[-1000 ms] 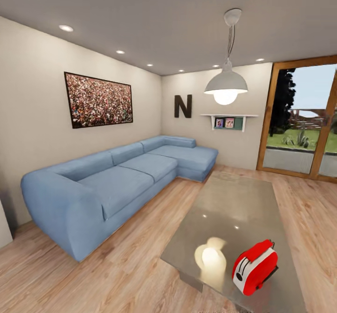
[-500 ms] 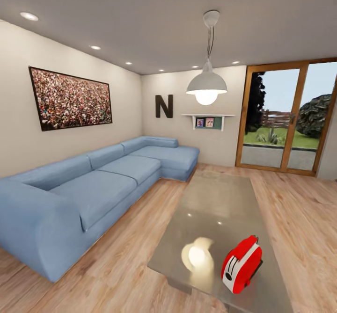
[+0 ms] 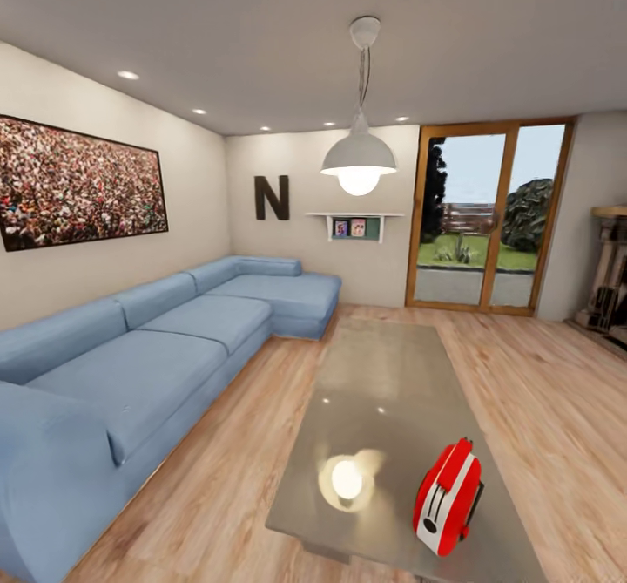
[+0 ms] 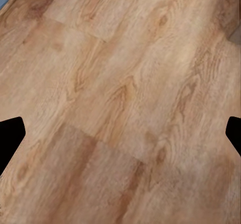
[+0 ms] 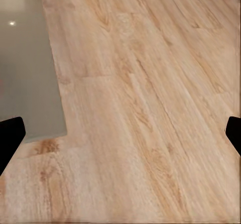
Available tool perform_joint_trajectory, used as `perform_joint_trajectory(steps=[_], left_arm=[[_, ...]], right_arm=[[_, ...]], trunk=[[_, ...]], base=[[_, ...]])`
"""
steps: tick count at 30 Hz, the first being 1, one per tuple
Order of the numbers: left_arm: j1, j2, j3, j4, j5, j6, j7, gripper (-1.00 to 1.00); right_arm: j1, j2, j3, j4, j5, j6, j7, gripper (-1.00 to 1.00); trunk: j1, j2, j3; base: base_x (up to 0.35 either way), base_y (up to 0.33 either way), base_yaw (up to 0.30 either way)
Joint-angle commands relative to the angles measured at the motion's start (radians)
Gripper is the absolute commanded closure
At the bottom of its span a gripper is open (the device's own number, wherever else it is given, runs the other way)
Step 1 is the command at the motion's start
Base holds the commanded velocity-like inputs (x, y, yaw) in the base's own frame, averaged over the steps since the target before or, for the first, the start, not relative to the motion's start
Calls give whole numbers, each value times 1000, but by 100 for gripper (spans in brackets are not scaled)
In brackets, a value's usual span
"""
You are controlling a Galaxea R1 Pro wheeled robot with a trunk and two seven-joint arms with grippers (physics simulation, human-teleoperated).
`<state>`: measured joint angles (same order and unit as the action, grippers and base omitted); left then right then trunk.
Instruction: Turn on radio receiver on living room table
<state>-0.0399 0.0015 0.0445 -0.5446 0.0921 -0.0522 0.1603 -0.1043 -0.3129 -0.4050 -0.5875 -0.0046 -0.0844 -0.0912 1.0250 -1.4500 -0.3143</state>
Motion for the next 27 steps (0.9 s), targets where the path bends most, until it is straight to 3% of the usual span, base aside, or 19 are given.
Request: perform_joint_trajectory(steps=[1,12,27], left_arm=[[0,-2,0,0,0,0,0,-100],[0,0,0,0,0,0,1,-100],[0,0,0,0,0,1,1,-100]], right_arm=[[0,0,0,0,1,0,-1,-100],[0,0,0,0,2,0,-1,-100],[0,0,1,-1,6,0,-1,-100]], trunk=[[0,0,0],[0,0,0],[0,0,0]], base=[[82,304,-279],[95,302,-279],[249,223,-279]])
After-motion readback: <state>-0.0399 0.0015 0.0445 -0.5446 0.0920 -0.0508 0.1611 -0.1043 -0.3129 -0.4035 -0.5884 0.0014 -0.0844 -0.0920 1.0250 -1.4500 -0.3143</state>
